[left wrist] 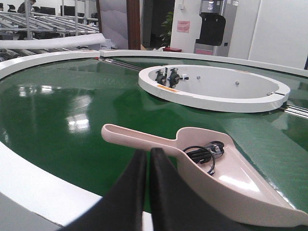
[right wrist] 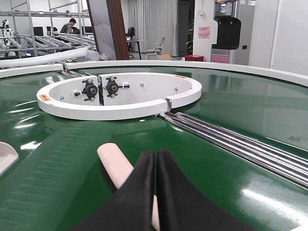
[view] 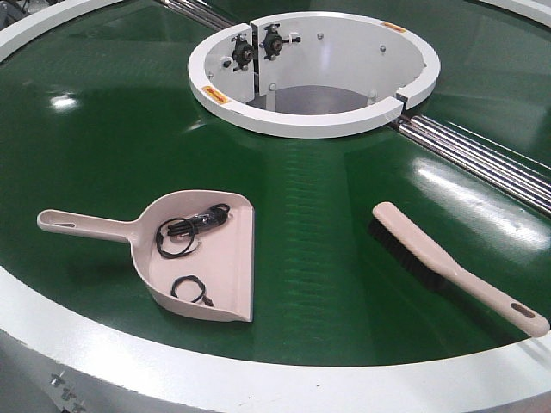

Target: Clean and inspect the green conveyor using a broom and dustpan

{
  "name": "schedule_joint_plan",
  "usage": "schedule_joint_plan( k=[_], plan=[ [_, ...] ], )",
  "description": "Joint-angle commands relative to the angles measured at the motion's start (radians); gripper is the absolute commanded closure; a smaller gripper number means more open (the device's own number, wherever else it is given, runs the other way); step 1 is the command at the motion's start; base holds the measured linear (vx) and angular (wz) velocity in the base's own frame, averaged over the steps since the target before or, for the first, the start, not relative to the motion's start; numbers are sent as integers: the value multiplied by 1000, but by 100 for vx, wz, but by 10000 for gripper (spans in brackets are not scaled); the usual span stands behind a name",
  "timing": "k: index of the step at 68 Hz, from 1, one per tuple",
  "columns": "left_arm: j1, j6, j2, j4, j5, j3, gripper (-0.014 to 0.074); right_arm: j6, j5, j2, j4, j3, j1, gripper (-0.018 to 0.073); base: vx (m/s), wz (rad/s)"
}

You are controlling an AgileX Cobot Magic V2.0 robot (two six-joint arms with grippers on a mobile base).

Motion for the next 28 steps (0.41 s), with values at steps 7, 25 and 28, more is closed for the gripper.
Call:
schedule_joint_plan(
  k=[7,25,28],
  plan=[
    [4,-10,-14,-3,-69,9,603,-1,-76,-12,-4,4,-7,568,0,0],
    [4,-10,-14,-3,-69,9,603,-1,-76,-12,-4,4,-7,568,0,0],
    [4,-10,-14,-3,-69,9,603,-1,-76,-12,-4,4,-7,568,0,0]
  ],
)
